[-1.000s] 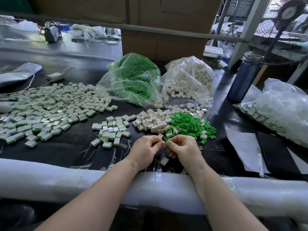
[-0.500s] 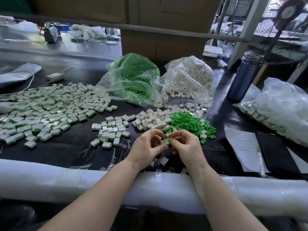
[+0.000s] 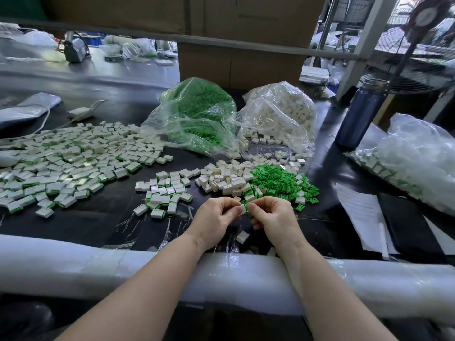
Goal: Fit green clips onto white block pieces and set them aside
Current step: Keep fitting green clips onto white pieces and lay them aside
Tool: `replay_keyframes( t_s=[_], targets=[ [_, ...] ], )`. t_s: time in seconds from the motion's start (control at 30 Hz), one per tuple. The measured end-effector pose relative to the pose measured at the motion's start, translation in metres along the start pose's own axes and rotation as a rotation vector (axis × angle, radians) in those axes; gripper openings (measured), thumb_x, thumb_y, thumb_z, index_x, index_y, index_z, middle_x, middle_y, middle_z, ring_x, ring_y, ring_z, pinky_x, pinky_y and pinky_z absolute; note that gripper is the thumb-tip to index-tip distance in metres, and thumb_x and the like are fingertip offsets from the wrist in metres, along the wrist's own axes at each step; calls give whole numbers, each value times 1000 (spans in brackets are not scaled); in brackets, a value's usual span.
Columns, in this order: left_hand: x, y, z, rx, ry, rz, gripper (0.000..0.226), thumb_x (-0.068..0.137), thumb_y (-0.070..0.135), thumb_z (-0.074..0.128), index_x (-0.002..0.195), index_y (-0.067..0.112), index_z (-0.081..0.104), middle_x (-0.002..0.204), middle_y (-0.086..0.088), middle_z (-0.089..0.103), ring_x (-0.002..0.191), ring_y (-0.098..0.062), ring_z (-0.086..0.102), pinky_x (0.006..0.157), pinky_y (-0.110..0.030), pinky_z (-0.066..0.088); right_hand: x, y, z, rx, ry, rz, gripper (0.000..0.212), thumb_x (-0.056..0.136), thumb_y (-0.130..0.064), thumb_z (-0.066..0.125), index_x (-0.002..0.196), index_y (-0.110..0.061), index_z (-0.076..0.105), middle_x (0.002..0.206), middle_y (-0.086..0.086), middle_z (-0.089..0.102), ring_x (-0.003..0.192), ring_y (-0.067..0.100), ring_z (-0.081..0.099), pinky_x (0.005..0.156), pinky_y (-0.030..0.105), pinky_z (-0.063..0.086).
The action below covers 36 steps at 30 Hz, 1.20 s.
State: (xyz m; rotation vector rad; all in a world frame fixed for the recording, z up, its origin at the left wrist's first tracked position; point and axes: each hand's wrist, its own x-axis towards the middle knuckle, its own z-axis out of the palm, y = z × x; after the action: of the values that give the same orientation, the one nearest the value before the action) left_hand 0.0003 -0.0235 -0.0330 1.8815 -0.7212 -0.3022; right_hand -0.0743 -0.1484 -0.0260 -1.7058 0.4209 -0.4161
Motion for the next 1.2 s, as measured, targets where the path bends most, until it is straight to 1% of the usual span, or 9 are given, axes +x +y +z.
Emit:
replay_keyframes(
  t_s=[0.13, 0.23, 0.33, 0.43, 0.63, 0.73, 0.87, 1.07, 1.2],
  targets=[
    [-1, 0, -1, 41, -11, -3, 11, 89, 17, 61, 87, 23, 70, 79, 10, 68, 79, -7, 64, 83, -25, 51, -1, 0, 0, -42, -44, 20, 14, 86, -5, 63, 74, -10, 64, 58, 0, 60, 45, 2, 52, 48, 15, 47],
    [-2, 0, -1, 81, -2, 7, 13, 88, 16, 62, 95, 14, 72, 83, 6, 69, 84, -10, 65, 85, -25, 50, -1, -1, -1, -68, -52, 32, 14, 86, -5, 63, 73, -10, 63, 59, 2, 60, 45, 2, 52, 48, 16, 47],
    [-3, 2, 0, 167, 20, 50, 15, 88, 17, 62, 98, 12, 72, 91, 2, 69, 87, -12, 63, 85, -23, 48, -2, -2, -1, -93, -33, 36, 16, 86, -4, 63, 71, -11, 62, 58, 2, 59, 43, 1, 51, 46, 15, 46],
    [-4, 3, 0, 191, 25, 79, 15, 88, 15, 62, 97, 10, 72, 87, 5, 66, 86, -10, 60, 84, -19, 45, -2, -3, -1, -104, -42, 27, 16, 85, -3, 63, 71, -10, 62, 58, 2, 59, 43, 1, 51, 46, 15, 45],
    [-3, 3, -2, 124, -9, 24, 14, 88, 14, 62, 97, 10, 72, 89, -2, 70, 87, -16, 63, 87, -30, 49, -4, -4, -3, -98, -73, 18, 15, 84, -3, 64, 70, -9, 63, 57, 2, 59, 45, 1, 51, 48, 15, 45],
    [-4, 5, -1, 152, -24, 48, 14, 88, 14, 62, 95, 9, 72, 84, 0, 66, 85, -16, 62, 85, -29, 49, -3, -3, -2, -117, -50, 27, 17, 84, -2, 63, 69, -10, 62, 55, 1, 57, 44, 2, 50, 47, 15, 44],
    [-4, 6, -1, 208, -21, 87, 14, 88, 15, 62, 96, 8, 72, 88, -1, 67, 86, -16, 61, 85, -28, 47, -2, -2, -2, -125, -51, 28, 15, 84, -3, 63, 71, -10, 63, 55, -1, 57, 45, 2, 50, 48, 16, 44],
    [-5, 5, -2, 226, -1, 110, 14, 88, 15, 62, 96, 9, 72, 81, 5, 61, 80, -9, 56, 78, -17, 43, -4, -4, -4, -125, -90, 21, 15, 84, -3, 64, 71, -10, 64, 56, -2, 58, 47, 2, 51, 49, 16, 44],
    [-5, 6, 0, 277, -2, 157, 14, 88, 14, 61, 95, 8, 72, 77, 9, 56, 78, -8, 52, 73, -14, 38, -3, -4, -2, -121, -77, 29, 14, 84, -2, 63, 72, -7, 63, 56, 0, 57, 45, 3, 50, 48, 15, 43]
  ],
)
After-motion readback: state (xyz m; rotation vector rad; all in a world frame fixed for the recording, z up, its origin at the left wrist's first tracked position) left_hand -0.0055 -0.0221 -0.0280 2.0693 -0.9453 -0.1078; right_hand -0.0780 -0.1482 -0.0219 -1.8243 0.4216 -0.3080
